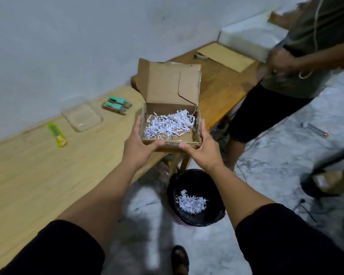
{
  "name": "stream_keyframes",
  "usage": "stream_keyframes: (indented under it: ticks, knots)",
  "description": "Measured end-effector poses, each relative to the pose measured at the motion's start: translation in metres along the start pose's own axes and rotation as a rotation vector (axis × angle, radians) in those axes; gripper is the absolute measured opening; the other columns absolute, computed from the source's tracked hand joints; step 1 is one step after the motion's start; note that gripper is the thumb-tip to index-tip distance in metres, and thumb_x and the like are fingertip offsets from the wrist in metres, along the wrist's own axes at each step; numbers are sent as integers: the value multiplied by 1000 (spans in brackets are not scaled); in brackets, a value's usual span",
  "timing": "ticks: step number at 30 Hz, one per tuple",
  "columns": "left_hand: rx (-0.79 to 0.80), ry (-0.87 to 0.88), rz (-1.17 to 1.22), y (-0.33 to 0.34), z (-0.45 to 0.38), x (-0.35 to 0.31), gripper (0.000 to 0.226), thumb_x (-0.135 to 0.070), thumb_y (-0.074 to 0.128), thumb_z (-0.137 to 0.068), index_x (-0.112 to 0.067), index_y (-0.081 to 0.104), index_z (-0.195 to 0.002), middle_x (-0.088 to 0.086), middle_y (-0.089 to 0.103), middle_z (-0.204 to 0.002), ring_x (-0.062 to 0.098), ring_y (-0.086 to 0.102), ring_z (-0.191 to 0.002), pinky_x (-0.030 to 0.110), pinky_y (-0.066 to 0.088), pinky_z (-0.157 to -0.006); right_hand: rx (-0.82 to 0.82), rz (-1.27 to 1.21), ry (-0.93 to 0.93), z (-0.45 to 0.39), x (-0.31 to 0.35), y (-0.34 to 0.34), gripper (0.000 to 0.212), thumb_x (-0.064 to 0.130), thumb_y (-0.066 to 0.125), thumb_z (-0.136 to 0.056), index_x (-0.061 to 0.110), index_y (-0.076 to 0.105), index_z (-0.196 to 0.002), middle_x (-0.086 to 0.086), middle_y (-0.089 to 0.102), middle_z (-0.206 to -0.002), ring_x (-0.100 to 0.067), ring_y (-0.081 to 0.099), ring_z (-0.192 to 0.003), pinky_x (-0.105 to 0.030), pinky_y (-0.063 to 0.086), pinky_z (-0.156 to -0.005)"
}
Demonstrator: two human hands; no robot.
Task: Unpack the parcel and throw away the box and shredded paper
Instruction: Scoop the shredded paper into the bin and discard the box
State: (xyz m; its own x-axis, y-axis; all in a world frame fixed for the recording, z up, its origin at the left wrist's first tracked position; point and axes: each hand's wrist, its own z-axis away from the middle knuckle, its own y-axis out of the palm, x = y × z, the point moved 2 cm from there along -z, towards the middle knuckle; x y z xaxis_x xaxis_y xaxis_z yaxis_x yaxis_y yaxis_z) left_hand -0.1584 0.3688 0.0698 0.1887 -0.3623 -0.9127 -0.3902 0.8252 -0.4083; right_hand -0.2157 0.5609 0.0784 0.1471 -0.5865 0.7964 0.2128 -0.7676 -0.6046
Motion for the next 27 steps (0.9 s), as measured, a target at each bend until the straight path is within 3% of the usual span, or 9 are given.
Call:
stream_keyframes:
  ticks: [4, 7, 15, 20, 24, 27]
  knots:
    - [124, -3, -5, 59, 6, 13, 106, -36, 85, -59, -29, 23, -145, 2, 45, -145, 19, 44, -131, 38, 35, -111, -67, 15, 124, 20, -56, -19, 109, 41, 79, -68, 21, 8, -149, -4, 48, -142, -19, 47, -129, -32, 35, -110]
    - [224, -24, 4, 108, 14, 35, 106, -34, 85, -59, -26, 24, -145, 0, 43, -146, 16, 43, -131, 38, 33, -112, -100, -10, 193, 36, -106, -24, 109, 36, 80, -69, 20, 8, -149, -1, 40, -148, -16, 42, -133, -26, 31, -111]
    - [372, -121, -32, 228, 43, 125, 103, -30, 85, -60, -25, 26, -144, -1, 46, -142, 18, 47, -127, 39, 39, -107, -112, -11, 383, 68, -249, -3, 110, 34, 81, -67, 22, 9, -149, 0, 46, -143, -14, 47, -128, -11, 30, -97]
    - [432, -91, -76, 277, 52, 168, 92, -19, 82, -66, -20, 29, -142, -15, 44, -120, 3, 44, -109, 19, 35, -88, -94, -55, 483, 79, -320, 23, 108, 31, 81, -69, 20, 9, -149, 0, 43, -145, -15, 46, -128, -13, 31, -97]
    - [490, -105, -183, 303, 46, 202, 104, -26, 82, -68, -16, 15, -147, -4, 38, -141, 16, 37, -130, 23, 30, -98, 32, -52, 521, 70, -353, 35, 109, 24, 80, -70, 20, 6, -149, 7, 44, -137, -9, 44, -123, -16, 32, -96]
    - [514, -96, -356, 313, 38, 215, 100, -30, 78, -71, -8, 14, -145, 9, 36, -145, 28, 35, -133, 25, 30, -94, 141, 102, 489, 57, -368, 42, 91, 19, 77, -71, 17, 20, -142, 3, 43, -132, -16, 44, -122, -22, 35, -94]
